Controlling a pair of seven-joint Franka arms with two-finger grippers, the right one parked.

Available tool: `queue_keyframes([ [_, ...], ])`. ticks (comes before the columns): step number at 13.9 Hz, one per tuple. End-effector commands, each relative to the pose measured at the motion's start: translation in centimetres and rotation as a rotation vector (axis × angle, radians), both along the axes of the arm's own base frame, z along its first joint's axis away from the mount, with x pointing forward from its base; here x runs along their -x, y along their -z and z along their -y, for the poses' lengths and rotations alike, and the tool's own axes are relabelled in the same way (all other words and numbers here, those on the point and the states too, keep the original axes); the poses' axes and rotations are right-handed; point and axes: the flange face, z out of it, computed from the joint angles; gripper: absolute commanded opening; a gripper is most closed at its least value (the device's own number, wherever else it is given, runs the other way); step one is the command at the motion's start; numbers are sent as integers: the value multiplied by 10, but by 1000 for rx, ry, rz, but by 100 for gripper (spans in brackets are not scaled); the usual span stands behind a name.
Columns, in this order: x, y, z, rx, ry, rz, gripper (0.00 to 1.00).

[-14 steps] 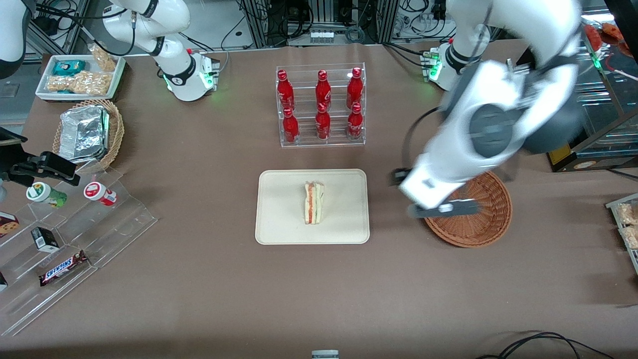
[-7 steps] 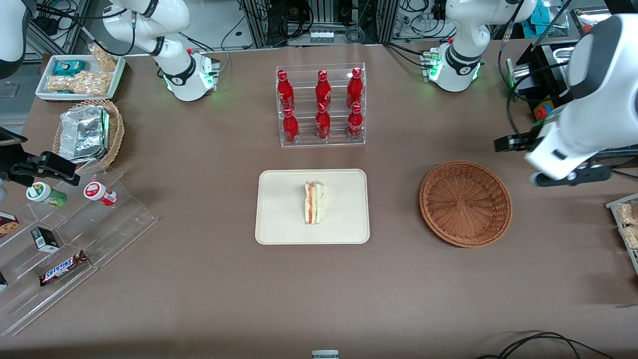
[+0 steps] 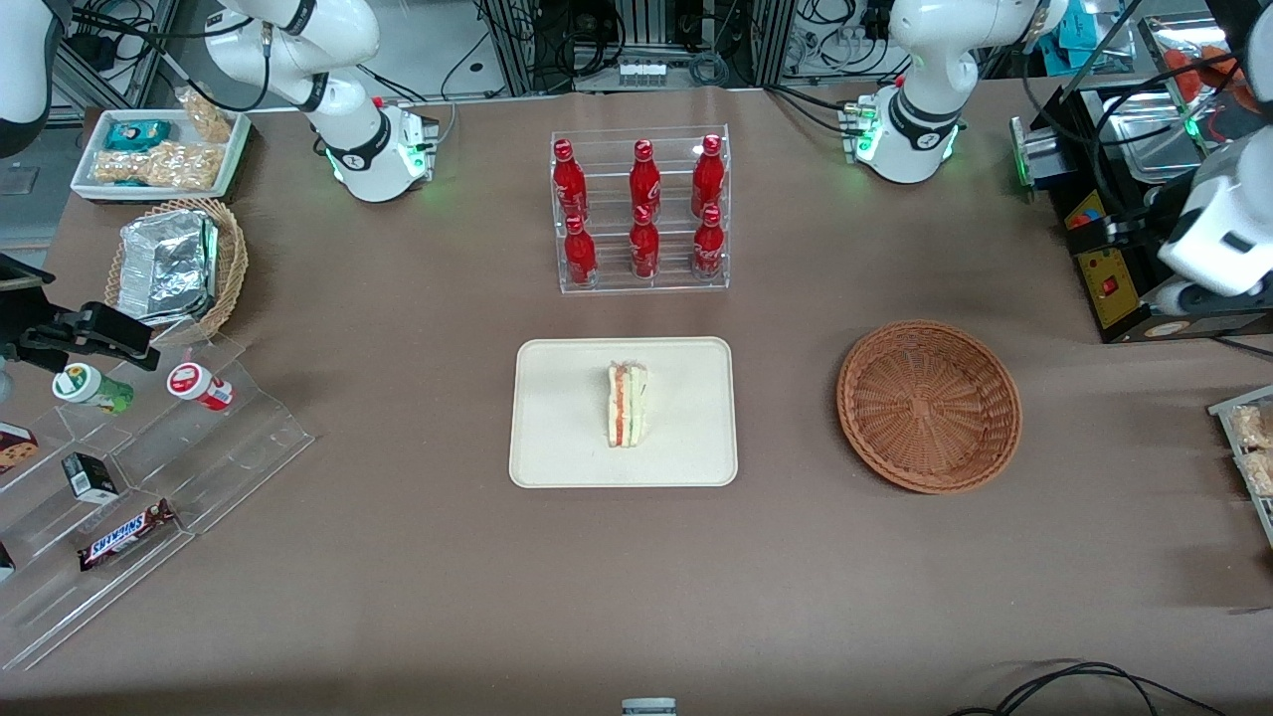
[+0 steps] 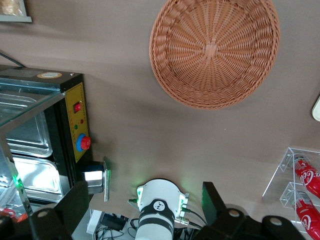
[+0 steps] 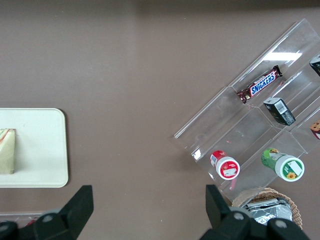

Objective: Place sandwich from basket to tray

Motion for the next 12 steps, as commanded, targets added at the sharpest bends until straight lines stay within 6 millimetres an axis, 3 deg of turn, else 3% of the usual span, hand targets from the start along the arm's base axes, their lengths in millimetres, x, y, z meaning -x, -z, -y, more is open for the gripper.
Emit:
queue_keyframes([
  [1, 16, -34, 6, 10, 16, 24, 100],
  [4, 13, -49, 22, 30, -57, 70, 100],
  [9, 18, -55, 23, 35, -71, 78, 100],
  [12, 10, -56, 24, 41, -66, 132, 100],
])
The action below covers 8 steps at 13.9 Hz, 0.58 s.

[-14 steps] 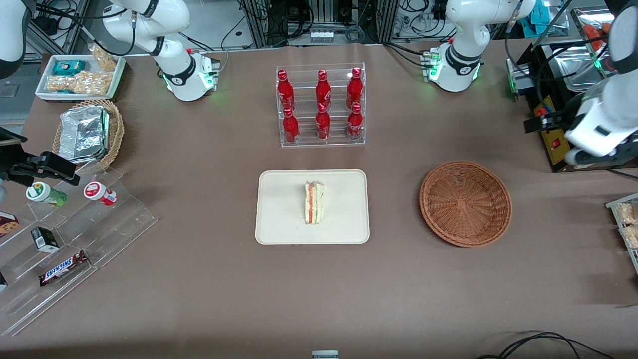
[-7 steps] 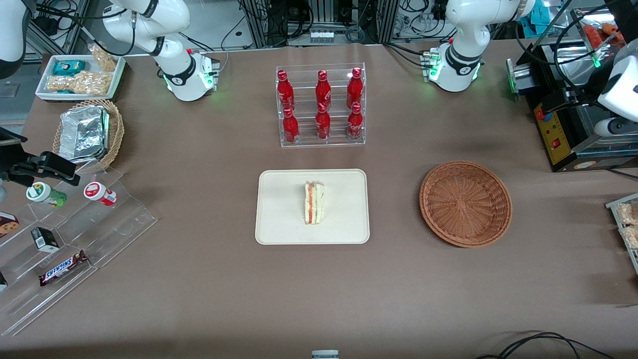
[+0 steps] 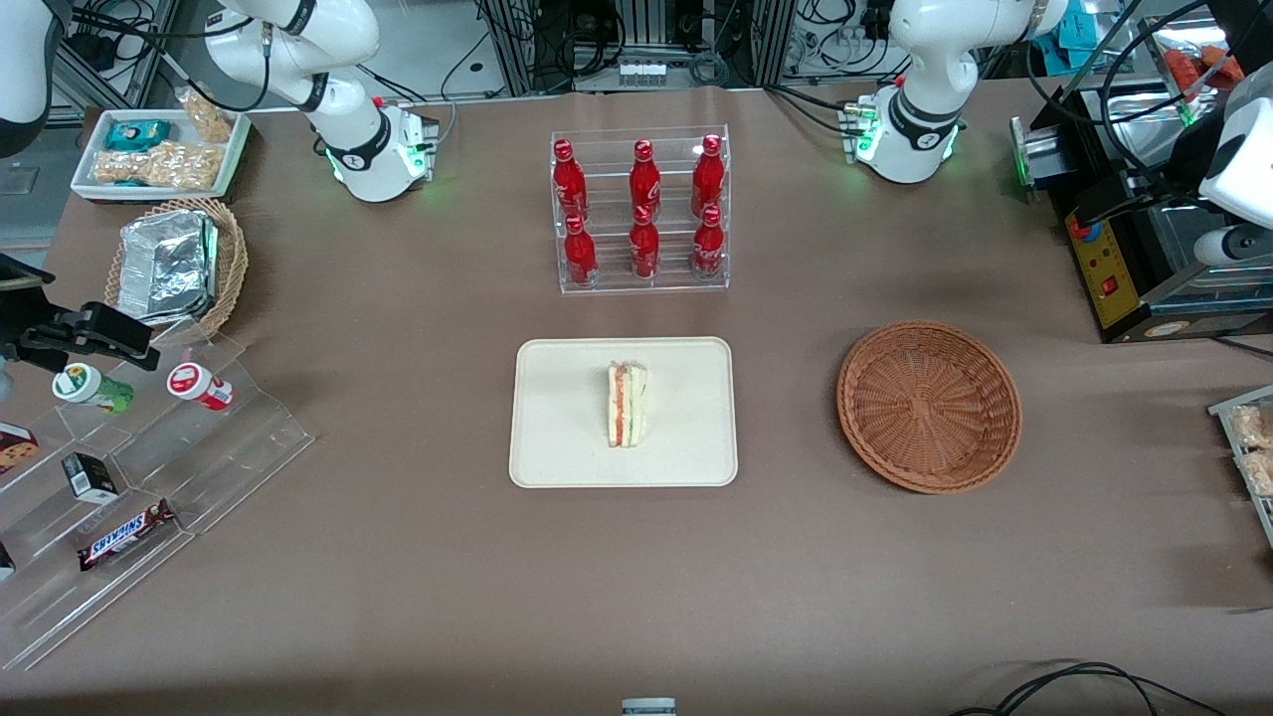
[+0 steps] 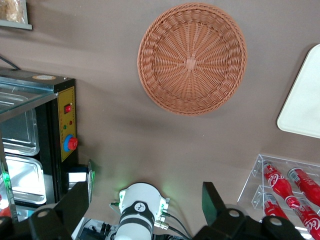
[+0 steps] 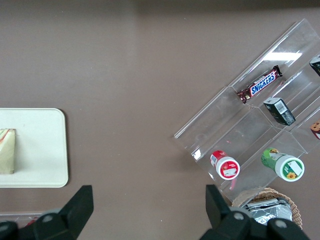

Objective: Place sandwich from basket to tray

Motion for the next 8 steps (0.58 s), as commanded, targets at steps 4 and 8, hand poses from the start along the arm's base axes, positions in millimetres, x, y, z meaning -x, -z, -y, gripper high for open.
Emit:
queue_keyframes([
  [4, -16, -3, 5, 10, -2, 139, 100],
  [8, -29, 5, 8, 16, 5, 213, 100],
])
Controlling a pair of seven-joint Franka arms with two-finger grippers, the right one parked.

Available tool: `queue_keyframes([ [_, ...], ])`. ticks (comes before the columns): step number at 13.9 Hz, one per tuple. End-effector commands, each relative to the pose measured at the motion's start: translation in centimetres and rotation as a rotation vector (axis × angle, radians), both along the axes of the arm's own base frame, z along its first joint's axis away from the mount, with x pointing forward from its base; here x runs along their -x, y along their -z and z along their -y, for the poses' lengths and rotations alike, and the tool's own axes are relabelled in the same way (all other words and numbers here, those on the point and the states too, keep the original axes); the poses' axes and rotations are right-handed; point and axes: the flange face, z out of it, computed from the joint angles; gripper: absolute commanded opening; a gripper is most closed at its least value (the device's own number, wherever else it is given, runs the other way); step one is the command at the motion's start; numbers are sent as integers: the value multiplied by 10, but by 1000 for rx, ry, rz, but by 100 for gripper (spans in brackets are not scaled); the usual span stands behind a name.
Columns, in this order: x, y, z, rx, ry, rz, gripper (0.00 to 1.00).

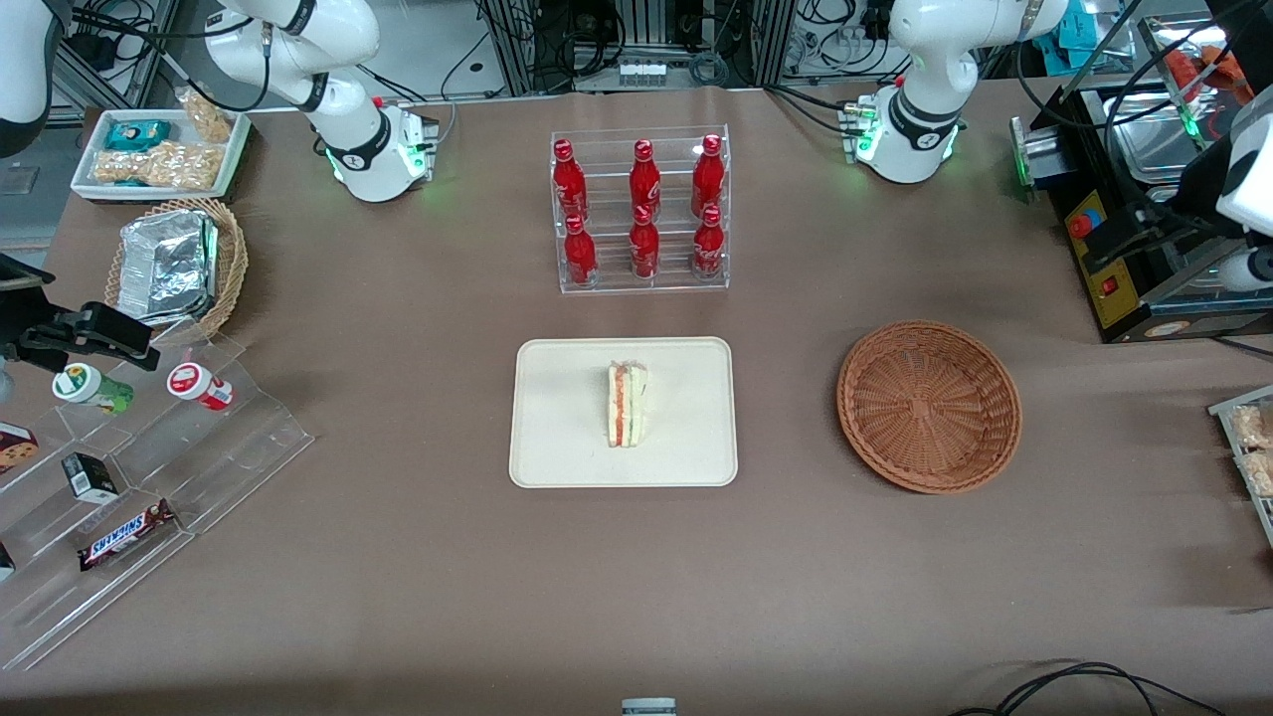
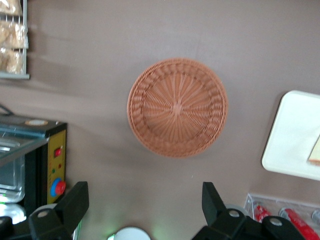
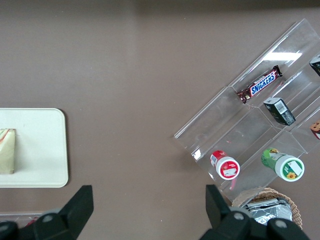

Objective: Place sandwich from basket to tray

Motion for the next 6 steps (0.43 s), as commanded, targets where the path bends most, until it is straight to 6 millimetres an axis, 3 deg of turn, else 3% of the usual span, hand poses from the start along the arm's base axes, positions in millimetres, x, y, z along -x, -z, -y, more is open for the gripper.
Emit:
queue_keyframes([
  [1, -3, -3, 3, 13, -12, 36, 100],
  [6, -3, -4, 2, 7, -22, 29, 100],
])
